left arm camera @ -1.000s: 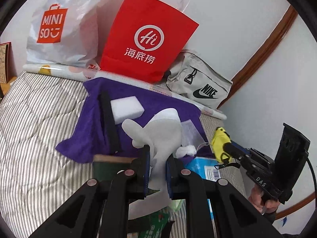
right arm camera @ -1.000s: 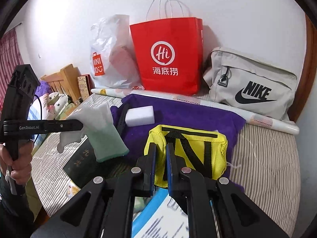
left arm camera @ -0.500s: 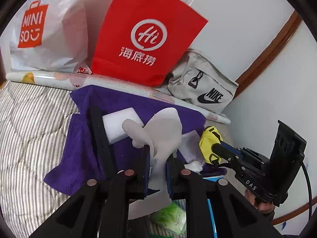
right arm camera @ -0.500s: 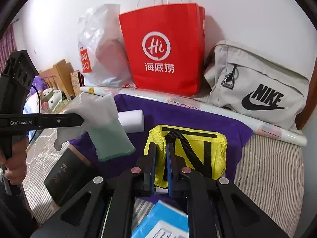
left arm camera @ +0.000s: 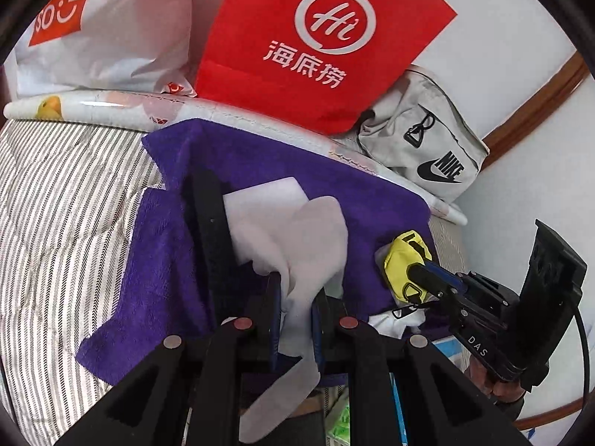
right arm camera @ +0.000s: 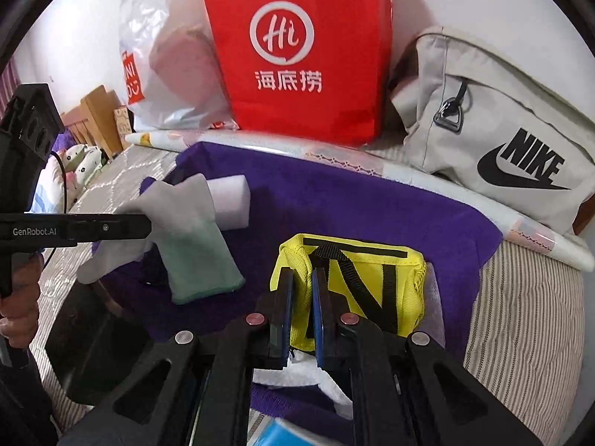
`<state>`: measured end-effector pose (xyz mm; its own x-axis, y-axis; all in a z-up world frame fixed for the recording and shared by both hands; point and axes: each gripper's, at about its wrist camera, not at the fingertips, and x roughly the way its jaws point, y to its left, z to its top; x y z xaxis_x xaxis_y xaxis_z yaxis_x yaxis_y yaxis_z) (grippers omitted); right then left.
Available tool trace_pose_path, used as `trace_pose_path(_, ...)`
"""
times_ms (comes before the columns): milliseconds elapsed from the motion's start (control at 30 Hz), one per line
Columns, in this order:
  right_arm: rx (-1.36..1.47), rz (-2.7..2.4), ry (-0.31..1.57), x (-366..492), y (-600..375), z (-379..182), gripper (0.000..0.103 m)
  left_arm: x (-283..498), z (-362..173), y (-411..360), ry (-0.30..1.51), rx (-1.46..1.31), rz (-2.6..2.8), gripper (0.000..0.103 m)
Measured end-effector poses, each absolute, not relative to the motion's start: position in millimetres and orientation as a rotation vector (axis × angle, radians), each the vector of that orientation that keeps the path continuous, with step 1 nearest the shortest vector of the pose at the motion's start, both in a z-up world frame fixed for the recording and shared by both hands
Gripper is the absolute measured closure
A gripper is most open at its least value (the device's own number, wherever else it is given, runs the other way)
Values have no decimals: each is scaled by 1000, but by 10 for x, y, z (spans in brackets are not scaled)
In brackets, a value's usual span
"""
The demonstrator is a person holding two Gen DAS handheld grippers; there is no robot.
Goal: Organize soft objects
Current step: 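Lower and open both grippers to release the glove and yellow bag on the towel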
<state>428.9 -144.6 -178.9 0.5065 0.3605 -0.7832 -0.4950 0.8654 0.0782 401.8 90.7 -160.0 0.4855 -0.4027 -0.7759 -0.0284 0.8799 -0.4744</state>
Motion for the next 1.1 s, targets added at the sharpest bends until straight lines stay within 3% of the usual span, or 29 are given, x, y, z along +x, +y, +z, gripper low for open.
trace_pose_path(667,-145,525,988,4493,-1375,-1979,93,4152,-1758,899,1087,-453,-247,89)
trace_pose_path(867,-166,526,981,4480,-1343,-1968,90,4143,-1768,904,1106,-456,-244,76)
trace_pose_path(933,-165,533,977,4467,-1355,-1950,82,4124,-1741,917,1099,-463,-248,62)
trace_pose_path(967,-161,534,972,4455,-1368,-1935,73,4112,-1722,929,1092,-468,-251,57)
trace_pose_path(1000,-156,533,966,4436,-1388,-1915,60,4102,-1694,934,1086,-468,-251,43)
trace_pose_path(1033,-153,531,965,4420,-1406,-1898,54,4087,-1663,941,1079,-464,-246,36)
trace_pose_path(1100,-144,526,950,4372,-1445,-1844,49,4053,-1601,959,1060,-458,-240,35)
